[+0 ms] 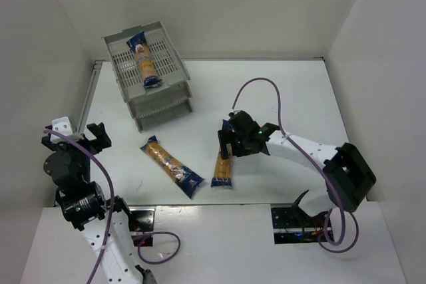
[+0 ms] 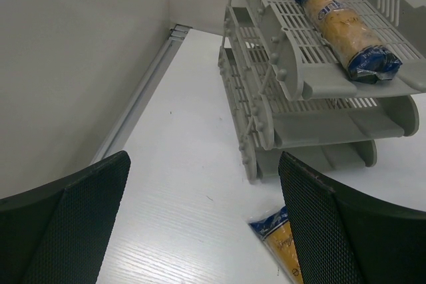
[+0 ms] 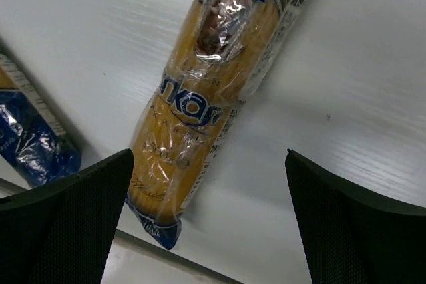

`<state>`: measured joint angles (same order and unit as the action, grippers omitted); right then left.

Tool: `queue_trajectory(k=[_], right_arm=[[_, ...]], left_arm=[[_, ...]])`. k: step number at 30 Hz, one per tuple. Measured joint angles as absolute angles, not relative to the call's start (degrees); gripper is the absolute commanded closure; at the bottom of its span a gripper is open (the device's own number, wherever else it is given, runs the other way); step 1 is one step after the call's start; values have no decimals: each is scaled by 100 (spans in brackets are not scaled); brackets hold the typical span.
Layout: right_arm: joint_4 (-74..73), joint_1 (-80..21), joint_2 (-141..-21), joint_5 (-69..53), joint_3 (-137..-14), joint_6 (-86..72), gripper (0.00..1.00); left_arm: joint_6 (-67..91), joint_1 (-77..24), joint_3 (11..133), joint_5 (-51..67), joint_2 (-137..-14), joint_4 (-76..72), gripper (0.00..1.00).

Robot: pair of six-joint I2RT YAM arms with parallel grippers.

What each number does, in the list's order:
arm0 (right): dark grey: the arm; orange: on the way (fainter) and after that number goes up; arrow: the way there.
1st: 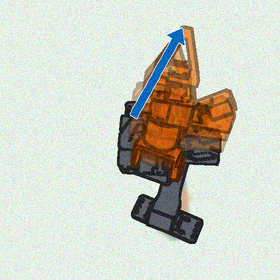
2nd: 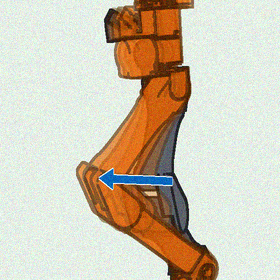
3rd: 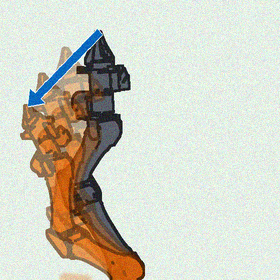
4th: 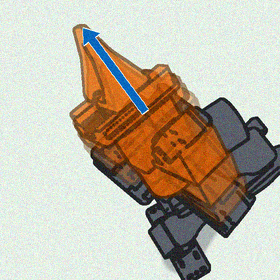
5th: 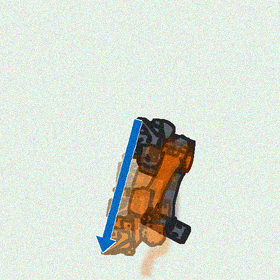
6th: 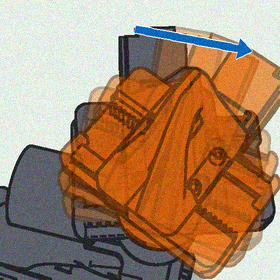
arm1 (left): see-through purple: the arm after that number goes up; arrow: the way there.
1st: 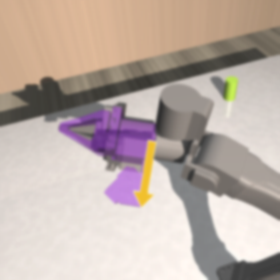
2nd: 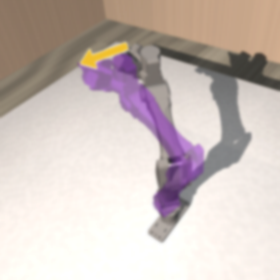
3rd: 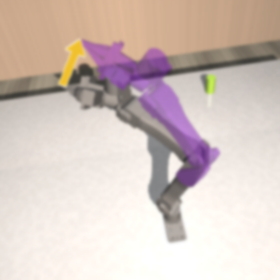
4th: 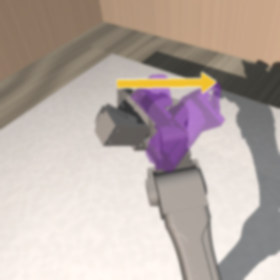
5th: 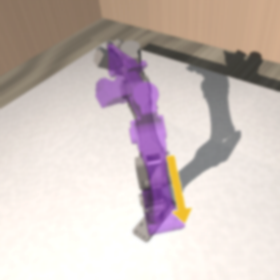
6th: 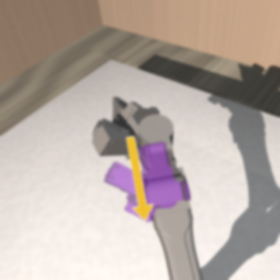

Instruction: Place and organize the pasta boxes and bags onto the shelf

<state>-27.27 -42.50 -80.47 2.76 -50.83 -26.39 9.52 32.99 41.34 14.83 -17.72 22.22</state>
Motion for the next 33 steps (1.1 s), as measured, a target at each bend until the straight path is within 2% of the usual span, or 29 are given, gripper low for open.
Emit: queue_trajectory(k=[10,15,18,19,21,23,25,29,33], right_arm=[[-2342,-4644,-9157,257,-5092,-3367,1],[-2178,-4947,-9566,530,-5408,-3352,9],[-2069,-5118,-9721,716,-5527,-3336,24],[-2005,-5168,-9773,760,-5551,-3347,39],[-1868,-5231,-9845,827,-5570,-3332,54],[-1660,-5242,-9872,836,-5548,-3277,86],[-1431,-5245,-9845,784,-5544,-3092,100],[-1240,-5273,-9806,696,-5505,-2679,100],[-1256,-5277,-9614,751,-5343,-1459,100]], left_arm=[[954,3190,4084,1483,-1710,2222,1],[1000,3127,4084,1474,-1625,2191,1],[1066,3116,4084,1439,-1584,2182,1],[1072,3098,4084,1422,-1579,2178,1],[1076,3087,4084,1402,-1579,2180,1],[1076,3076,4084,1372,-1577,2178,1],[1079,3076,4084,1345,-1575,2178,1],[1079,3074,4082,1269,-1549,2178,1],[1079,3070,4082,1229,-1511,2180,1]])
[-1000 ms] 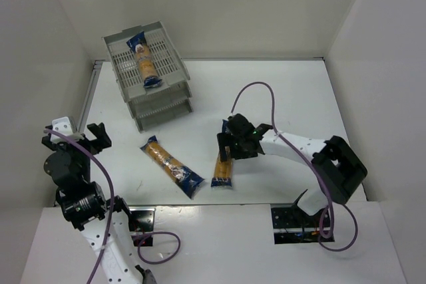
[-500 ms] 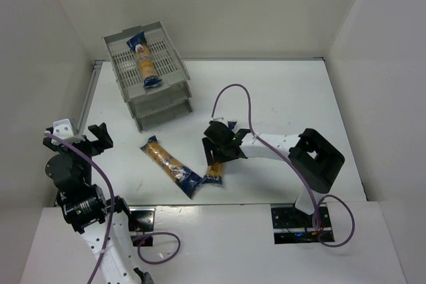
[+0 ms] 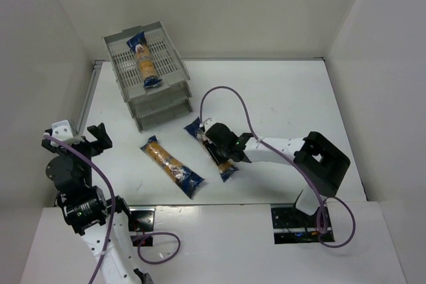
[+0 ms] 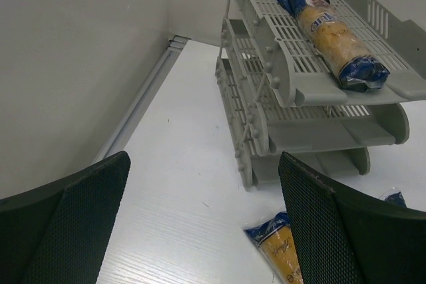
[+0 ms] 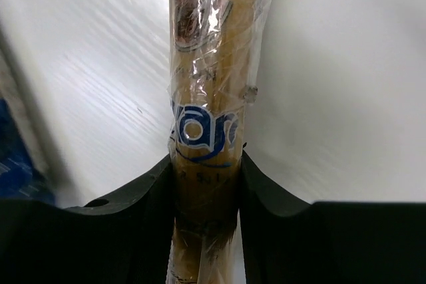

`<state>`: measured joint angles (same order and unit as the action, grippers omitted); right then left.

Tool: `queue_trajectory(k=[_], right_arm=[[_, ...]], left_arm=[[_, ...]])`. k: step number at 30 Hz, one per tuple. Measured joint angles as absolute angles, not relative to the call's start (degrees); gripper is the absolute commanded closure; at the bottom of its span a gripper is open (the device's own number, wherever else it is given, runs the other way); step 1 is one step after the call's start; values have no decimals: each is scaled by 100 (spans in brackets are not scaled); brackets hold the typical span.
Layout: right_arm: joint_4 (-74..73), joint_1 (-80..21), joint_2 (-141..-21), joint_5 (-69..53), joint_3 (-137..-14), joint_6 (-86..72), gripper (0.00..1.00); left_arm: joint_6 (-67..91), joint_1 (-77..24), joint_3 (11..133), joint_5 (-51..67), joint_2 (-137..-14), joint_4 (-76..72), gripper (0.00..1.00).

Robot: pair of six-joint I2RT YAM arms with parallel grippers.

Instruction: Place and organize the pasta boxes and bags onto the shelf

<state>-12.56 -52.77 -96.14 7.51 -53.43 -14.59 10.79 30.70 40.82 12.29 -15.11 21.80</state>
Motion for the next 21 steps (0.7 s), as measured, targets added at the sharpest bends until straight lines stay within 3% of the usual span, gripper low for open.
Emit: queue_trajectory(k=[2,4,5,6,7,8,9,21], right_arm=[[-1192,-5290,-9426,884,-5118,-698,100],[-1140,-5290,-9277,1048,-4936,-19,83],[-1107,-5299,-9231,1105,-4869,294,62],[-1072,-5301,-9201,1144,-4821,556,48],[-1059,-5301,-9192,1162,-4797,749,40],[-1066,-5301,-9190,1164,-4775,926,12],[-1087,-5301,-9192,1155,-4744,1050,0],[-1070,-5299,-9251,864,-4792,1546,0]], left_arm=[[1079,3070,4082,1223,-1483,2176,1],[1079,3072,4082,1225,-1472,2176,1],[1079,3074,4082,1225,-1472,2178,1],[1079,3083,4082,1227,-1472,2178,1],[1079,3105,4082,1227,-1472,2178,1],[1079,3122,4082,1225,-1472,2178,1],[1079,3138,4082,1225,-1472,2178,1],[1079,3186,4082,1225,-1409,2178,1]])
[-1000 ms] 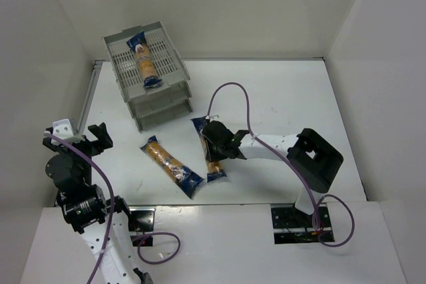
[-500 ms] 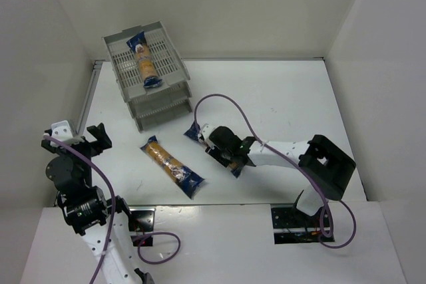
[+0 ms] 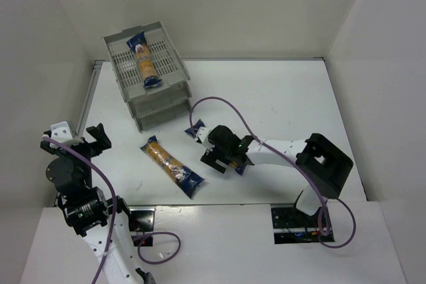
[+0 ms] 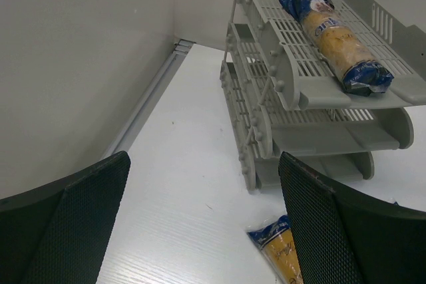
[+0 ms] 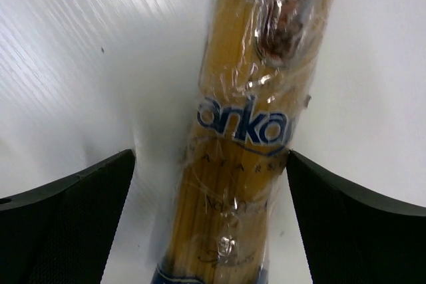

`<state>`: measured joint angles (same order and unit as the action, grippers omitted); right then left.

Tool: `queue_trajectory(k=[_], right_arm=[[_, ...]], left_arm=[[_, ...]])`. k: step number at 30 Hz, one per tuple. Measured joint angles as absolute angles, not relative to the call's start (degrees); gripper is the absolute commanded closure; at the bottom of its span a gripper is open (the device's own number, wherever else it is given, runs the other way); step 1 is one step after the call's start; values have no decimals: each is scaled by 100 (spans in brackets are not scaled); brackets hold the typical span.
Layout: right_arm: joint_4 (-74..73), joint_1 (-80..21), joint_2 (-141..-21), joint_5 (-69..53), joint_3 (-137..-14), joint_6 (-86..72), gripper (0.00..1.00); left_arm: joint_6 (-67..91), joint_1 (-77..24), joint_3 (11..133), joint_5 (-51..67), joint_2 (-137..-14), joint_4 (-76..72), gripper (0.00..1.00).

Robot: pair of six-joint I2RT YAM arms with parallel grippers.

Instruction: Place and organize the pasta boxes and bags onto the shelf

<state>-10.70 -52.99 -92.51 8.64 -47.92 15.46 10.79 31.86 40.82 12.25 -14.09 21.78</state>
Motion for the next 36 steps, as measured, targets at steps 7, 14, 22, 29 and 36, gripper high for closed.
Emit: queue_trajectory(k=[7,14,22,29,36], right_arm=[[-1031,-5229,-9714,425,-5266,1382,4],[-985,-5052,-9773,316,-5271,1350,84],[-1085,-5203,-9644,165,-5297,1507,100],[-1959,-5234,-9268,-727,-5478,1199,100],[-2086,-5157,-8200,-961,-5481,788,100]], left_arm=[[1079,3186,4082,1223,-1409,2178,1],[1079,3186,4082,1221,-1409,2178,1],[1076,3223,4082,1177,-1409,2178,1],[1072,3240,4082,1138,-1415,2178,1],[1061,3371,4082,1063,-1415,2180,1]])
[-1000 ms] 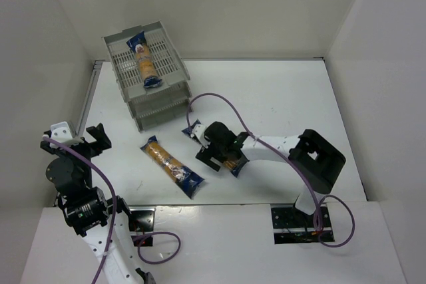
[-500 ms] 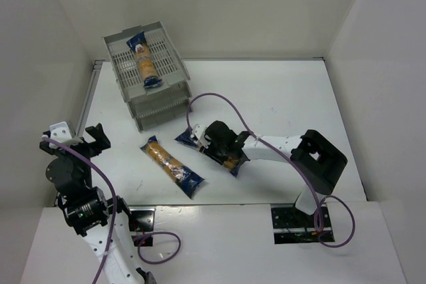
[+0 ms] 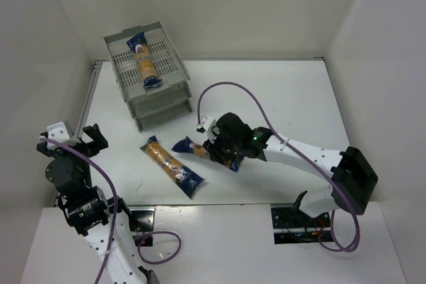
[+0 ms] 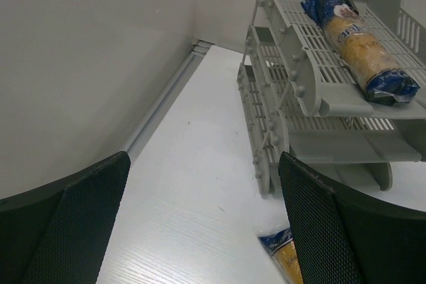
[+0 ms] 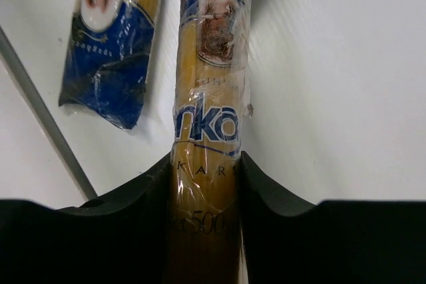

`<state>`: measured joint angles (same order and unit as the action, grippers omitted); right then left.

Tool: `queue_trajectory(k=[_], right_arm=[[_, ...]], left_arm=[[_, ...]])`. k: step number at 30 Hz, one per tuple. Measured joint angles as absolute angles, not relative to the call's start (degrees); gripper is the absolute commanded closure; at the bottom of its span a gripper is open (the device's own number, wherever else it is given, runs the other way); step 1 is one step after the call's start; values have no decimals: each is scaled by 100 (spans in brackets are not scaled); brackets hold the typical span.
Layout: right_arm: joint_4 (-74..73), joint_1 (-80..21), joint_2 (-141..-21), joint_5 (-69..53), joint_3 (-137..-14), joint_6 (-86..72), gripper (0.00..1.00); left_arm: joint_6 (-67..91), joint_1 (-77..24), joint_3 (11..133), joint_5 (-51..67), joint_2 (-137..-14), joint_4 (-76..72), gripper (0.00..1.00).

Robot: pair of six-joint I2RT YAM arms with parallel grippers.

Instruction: Place and organize the pasta boxes and bags onto the shelf

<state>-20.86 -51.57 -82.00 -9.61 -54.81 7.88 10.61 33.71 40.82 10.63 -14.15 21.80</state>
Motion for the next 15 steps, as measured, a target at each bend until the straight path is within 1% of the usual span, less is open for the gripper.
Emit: queue_trajectory(k=[6,15], right_arm=[[-2023,-5096,-7640,-928,-5476,666,100],[-2049,-4989,-7450,-858,-5631,202,100]], left_arm=[[1052,3470,4082,1017,-1448,2182,1],[1046,3524,4082,963,-1540,2185,1]])
